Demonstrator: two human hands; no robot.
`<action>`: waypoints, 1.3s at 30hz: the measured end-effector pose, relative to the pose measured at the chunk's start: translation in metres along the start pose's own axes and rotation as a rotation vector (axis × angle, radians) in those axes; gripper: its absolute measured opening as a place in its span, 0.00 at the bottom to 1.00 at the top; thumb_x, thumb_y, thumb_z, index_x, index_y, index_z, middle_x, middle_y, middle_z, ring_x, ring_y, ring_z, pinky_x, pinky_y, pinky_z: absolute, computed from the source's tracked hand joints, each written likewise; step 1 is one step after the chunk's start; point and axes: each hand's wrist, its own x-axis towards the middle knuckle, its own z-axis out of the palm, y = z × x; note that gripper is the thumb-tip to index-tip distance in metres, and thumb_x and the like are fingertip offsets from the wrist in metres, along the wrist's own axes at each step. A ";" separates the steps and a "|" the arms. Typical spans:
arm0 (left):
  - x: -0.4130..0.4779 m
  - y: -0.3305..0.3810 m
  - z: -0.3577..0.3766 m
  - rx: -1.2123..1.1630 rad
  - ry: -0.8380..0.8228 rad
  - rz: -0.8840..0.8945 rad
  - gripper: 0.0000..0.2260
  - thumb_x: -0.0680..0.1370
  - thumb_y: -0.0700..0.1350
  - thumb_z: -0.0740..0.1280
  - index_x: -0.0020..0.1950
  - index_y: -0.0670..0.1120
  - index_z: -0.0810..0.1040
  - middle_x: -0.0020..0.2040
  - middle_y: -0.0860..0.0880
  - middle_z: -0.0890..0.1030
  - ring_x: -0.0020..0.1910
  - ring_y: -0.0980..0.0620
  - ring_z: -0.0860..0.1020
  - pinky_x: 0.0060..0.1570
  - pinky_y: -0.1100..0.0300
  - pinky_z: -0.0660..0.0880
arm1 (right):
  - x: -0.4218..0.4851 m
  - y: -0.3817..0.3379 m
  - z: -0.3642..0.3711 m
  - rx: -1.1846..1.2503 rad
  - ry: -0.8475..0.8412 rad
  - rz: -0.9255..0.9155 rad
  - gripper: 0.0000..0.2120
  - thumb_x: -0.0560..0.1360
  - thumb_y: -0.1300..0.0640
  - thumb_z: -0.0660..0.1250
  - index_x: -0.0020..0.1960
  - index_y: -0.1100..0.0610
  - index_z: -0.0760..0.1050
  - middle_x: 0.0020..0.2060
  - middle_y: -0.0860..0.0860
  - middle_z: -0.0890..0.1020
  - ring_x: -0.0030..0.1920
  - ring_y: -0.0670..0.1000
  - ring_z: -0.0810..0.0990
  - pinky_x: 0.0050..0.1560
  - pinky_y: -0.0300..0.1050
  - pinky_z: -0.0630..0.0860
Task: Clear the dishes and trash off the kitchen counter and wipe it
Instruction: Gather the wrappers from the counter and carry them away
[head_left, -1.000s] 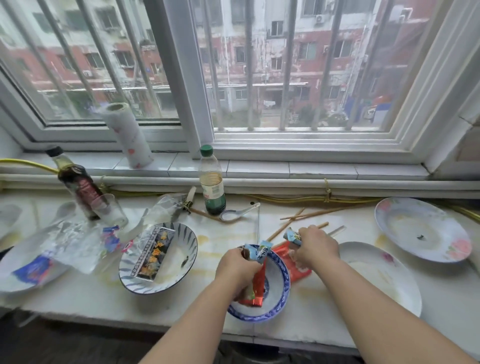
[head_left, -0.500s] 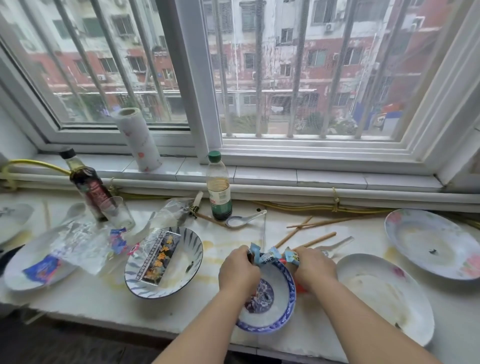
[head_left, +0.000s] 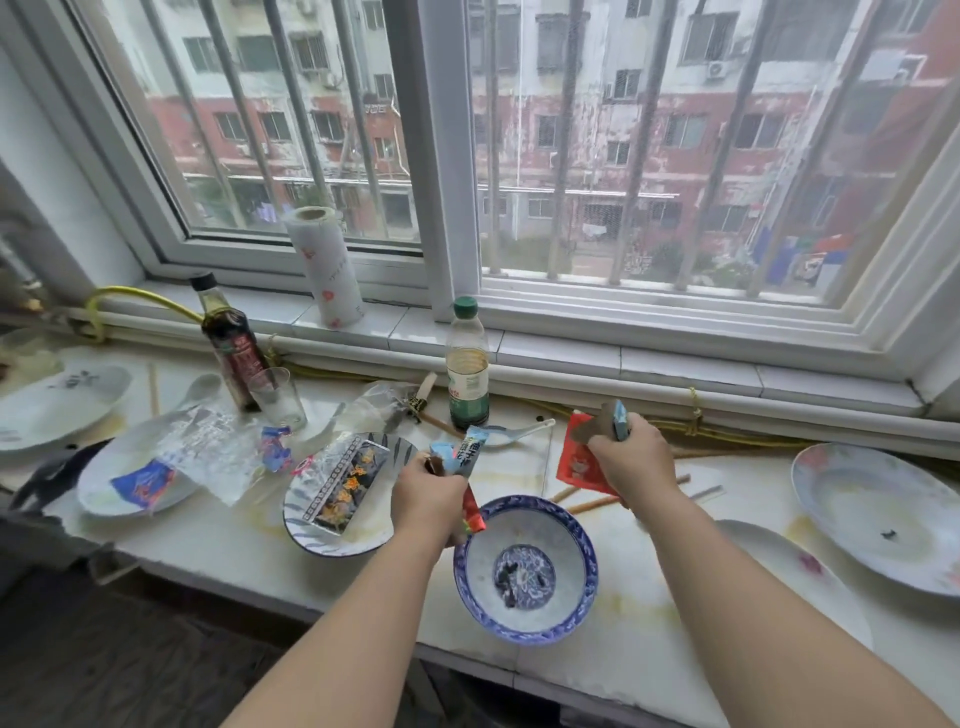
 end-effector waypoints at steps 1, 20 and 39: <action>0.001 -0.001 -0.003 0.001 0.008 0.003 0.04 0.71 0.38 0.65 0.40 0.46 0.73 0.40 0.42 0.81 0.36 0.41 0.80 0.35 0.49 0.80 | -0.003 -0.008 0.005 0.095 -0.035 -0.002 0.03 0.72 0.60 0.62 0.45 0.54 0.72 0.41 0.54 0.79 0.42 0.55 0.77 0.40 0.49 0.73; 0.146 -0.029 -0.196 -0.103 0.261 -0.134 0.12 0.68 0.40 0.73 0.35 0.48 0.70 0.43 0.40 0.81 0.42 0.41 0.80 0.45 0.49 0.78 | -0.045 -0.123 0.257 0.321 -0.510 0.367 0.12 0.71 0.60 0.67 0.53 0.60 0.73 0.46 0.61 0.83 0.39 0.59 0.82 0.40 0.52 0.79; 0.217 0.035 -0.102 0.419 -0.354 0.196 0.08 0.73 0.42 0.67 0.50 0.51 0.76 0.49 0.46 0.82 0.46 0.43 0.79 0.40 0.60 0.74 | -0.027 -0.132 0.192 0.323 -0.165 0.409 0.10 0.70 0.72 0.67 0.48 0.62 0.75 0.41 0.60 0.83 0.37 0.57 0.82 0.37 0.45 0.79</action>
